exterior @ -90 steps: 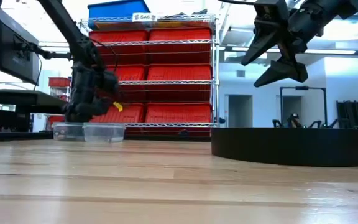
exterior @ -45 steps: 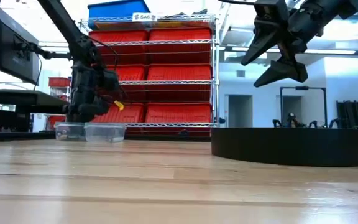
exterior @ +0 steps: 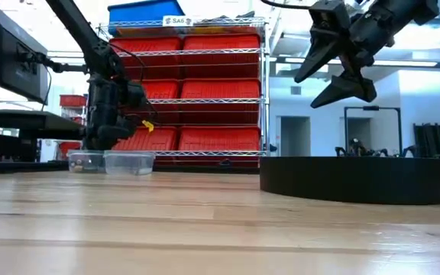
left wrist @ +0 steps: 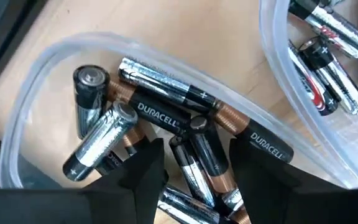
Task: Insert battery
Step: Insert the brown battery into the wall clock
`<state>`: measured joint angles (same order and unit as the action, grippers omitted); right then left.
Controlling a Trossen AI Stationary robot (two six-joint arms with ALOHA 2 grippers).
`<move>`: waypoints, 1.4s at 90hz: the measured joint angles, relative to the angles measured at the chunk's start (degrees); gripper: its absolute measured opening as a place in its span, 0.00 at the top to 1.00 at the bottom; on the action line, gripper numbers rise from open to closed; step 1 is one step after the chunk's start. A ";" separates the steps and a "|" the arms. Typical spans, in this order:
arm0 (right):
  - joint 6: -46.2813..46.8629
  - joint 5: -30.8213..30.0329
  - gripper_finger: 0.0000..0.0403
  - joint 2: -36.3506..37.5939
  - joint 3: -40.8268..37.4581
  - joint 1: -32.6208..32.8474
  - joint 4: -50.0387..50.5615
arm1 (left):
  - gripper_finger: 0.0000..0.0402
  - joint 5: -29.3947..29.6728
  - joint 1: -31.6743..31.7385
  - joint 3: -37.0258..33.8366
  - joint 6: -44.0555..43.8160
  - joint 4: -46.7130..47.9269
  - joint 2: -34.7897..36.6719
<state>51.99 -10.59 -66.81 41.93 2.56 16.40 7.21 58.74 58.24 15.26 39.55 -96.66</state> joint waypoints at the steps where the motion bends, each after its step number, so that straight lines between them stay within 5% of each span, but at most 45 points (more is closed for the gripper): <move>1: 0.00 0.00 0.31 0.00 0.00 -0.07 0.00 | 0.61 -0.07 0.00 0.00 0.07 0.00 0.00; 32: -0.14 0.00 0.31 0.00 0.00 -0.10 0.01 | 0.74 -0.79 -0.24 0.02 -0.74 0.07 0.04; 73: -1.01 0.00 0.31 0.00 0.00 -0.10 -0.04 | 0.76 -2.49 -0.26 -2.90 -1.51 -2.56 0.09; 98: -0.98 0.00 0.31 0.00 0.00 -0.10 -0.01 | 0.88 -2.35 -0.26 0.62 -1.90 1.82 0.07; 126: -1.09 0.00 0.31 0.00 0.00 -0.10 0.00 | 0.88 -2.02 -0.26 5.46 -0.94 5.57 1.11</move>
<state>50.90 -10.59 -66.81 41.93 2.46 16.40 5.19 58.48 63.69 14.33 45.12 -95.55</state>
